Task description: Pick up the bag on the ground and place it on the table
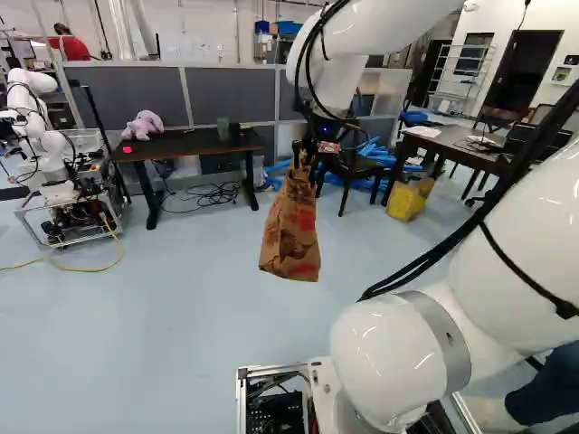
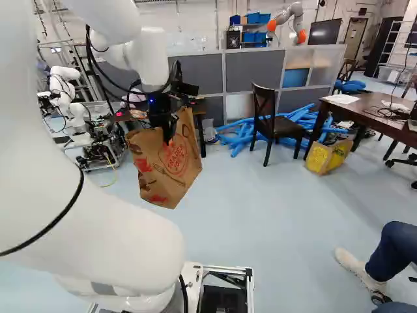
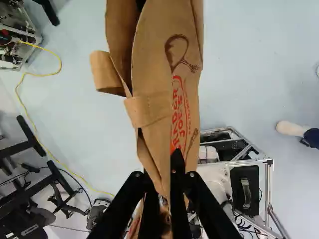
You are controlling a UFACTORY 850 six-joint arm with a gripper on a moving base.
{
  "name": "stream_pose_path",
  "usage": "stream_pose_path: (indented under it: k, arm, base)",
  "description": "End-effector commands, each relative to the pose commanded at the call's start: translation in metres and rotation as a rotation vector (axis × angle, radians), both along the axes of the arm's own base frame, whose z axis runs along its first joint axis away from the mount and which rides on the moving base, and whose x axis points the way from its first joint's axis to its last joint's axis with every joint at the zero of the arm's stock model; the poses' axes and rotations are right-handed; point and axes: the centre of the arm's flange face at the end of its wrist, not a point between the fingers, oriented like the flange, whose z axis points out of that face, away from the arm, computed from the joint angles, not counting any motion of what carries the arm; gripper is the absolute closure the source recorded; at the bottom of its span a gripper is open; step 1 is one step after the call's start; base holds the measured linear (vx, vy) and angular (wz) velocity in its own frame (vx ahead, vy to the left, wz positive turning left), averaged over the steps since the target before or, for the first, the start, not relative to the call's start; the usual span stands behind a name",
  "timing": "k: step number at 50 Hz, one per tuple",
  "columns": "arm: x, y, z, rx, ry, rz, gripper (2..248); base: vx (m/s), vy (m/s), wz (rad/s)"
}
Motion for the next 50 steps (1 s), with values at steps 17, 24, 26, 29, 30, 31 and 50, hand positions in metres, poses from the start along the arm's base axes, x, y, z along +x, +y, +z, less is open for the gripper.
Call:
stream_pose_path:
  k: [17, 24, 26, 29, 30, 31, 50]
  arm:
    - [0.0000, 0.0000, 0.0000, 0.000, 0.000, 0.000, 225]
    - [0.0000, 0.0000, 0.0000, 0.000, 0.000, 0.000, 225]
    - [0.0000, 0.0000, 0.0000, 0.000, 0.000, 0.000, 225]
    - [0.0000, 0.0000, 0.0000, 0.000, 0.000, 0.000, 225]
    - [0.0000, 0.0000, 0.0000, 0.000, 0.000, 0.000, 225]
    - [0.0000, 0.0000, 0.0000, 0.000, 0.000, 0.000, 225]
    - [0.0000, 0.0000, 0.0000, 0.000, 0.000, 0.000, 225]
  base:
    - [0.109, 0.001, -0.004]
    - [0.186, -0.003, -0.015]
    - [0.188, -0.002, -0.008]
    - [0.200, 0.002, -0.013]
    - [0.220, 0.003, -0.014]
    - [0.190, 0.004, 0.005]
    - [0.201, 0.028, 0.119]
